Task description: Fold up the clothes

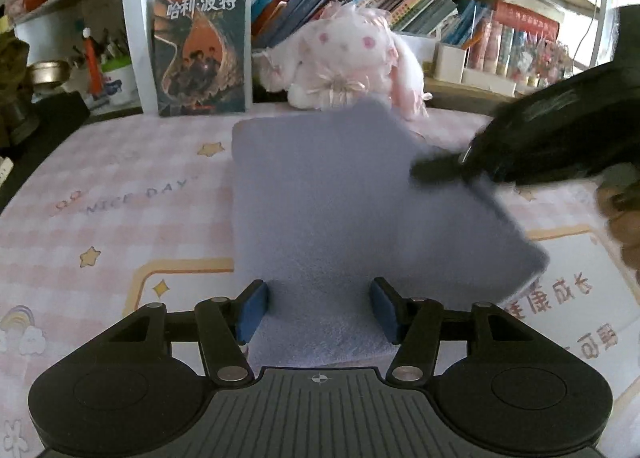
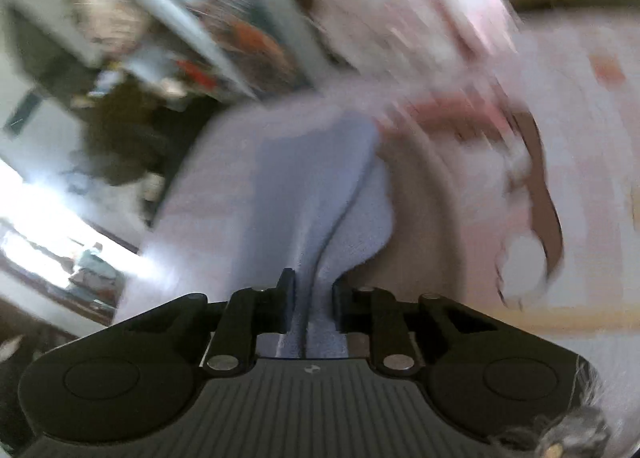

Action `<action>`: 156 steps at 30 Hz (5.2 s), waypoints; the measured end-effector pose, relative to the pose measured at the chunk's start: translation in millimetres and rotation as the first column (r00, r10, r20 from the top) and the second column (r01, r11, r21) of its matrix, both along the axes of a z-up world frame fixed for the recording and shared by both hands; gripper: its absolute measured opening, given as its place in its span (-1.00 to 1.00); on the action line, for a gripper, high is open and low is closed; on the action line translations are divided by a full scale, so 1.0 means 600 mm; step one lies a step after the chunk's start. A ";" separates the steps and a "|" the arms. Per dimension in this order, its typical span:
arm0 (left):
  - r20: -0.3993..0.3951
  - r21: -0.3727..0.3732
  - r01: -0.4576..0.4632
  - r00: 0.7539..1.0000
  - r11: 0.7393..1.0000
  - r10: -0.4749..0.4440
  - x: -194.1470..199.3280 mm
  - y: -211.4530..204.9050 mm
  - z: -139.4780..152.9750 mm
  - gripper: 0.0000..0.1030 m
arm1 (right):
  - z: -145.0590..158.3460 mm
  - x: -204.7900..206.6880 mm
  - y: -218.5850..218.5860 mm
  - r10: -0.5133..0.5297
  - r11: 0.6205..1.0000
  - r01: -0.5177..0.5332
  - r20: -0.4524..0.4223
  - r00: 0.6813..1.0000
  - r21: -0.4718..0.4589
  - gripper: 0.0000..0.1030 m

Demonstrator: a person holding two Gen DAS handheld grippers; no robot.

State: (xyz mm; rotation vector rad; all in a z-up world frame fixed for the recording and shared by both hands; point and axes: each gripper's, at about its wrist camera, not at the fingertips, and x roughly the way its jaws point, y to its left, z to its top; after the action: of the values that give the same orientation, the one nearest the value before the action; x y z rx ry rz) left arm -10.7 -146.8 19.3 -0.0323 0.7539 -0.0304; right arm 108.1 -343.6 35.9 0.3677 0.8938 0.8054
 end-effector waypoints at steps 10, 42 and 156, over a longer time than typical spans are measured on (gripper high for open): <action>-0.017 -0.012 0.011 1.000 1.000 -0.012 0.004 0.017 0.005 0.15 | -0.013 -0.002 -0.024 -0.040 0.999 0.040 -0.004 0.999 -0.007 -0.74; -0.031 0.009 0.092 0.995 0.996 -0.092 0.021 0.031 -0.008 0.25 | 0.000 0.020 0.017 -0.163 0.947 0.200 0.159 0.974 -0.252 -0.08; -0.023 -0.358 0.075 0.996 0.931 -0.089 -0.019 0.025 0.053 -0.14 | 0.037 -0.186 -0.068 -0.033 0.966 0.071 0.152 0.988 -0.250 -0.67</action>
State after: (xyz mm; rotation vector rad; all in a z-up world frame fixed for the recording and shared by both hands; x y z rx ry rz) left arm -22.2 -131.7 50.8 -0.3494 0.7802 -0.2475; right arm -3.5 -384.4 58.4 0.1034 0.8340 0.6505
